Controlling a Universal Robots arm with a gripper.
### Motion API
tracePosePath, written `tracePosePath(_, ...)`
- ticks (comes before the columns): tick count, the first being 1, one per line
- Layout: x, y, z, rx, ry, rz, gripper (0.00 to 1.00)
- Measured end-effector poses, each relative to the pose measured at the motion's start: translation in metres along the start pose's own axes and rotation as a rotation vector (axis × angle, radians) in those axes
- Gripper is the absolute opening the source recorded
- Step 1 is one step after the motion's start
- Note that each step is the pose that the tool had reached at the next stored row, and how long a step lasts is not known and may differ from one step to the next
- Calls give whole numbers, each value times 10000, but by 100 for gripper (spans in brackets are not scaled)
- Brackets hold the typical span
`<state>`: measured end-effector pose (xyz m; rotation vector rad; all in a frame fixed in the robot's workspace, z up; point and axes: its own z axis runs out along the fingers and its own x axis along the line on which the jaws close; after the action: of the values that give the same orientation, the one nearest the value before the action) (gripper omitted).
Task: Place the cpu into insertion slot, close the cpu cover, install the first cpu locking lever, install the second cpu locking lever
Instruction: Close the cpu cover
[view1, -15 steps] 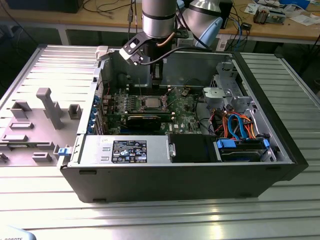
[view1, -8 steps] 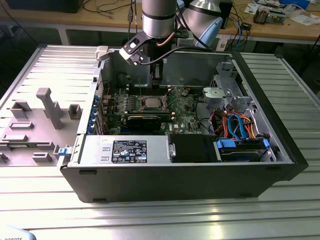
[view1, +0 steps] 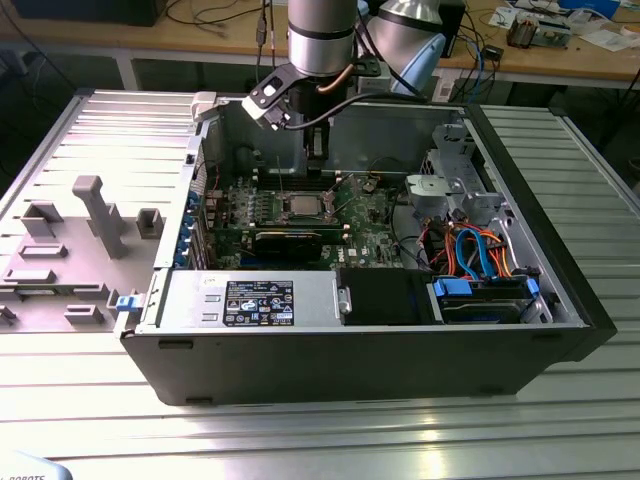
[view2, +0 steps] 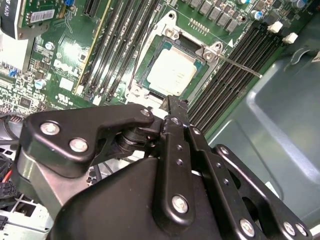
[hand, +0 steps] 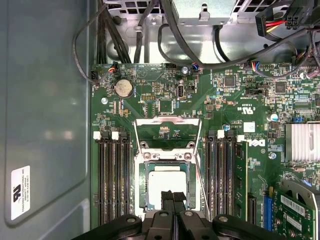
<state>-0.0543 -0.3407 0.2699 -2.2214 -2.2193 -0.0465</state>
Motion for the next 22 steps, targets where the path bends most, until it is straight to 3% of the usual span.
tracePosePath(6,2,2,-60,-2,1,0,11)
tracePosePath(10,12,124,-59,0,-7,0,11)
tracePosePath(15,19,204,-56,-1,-6,0,11)
tracePosePath(22,23,218,-56,0,-6,0,11)
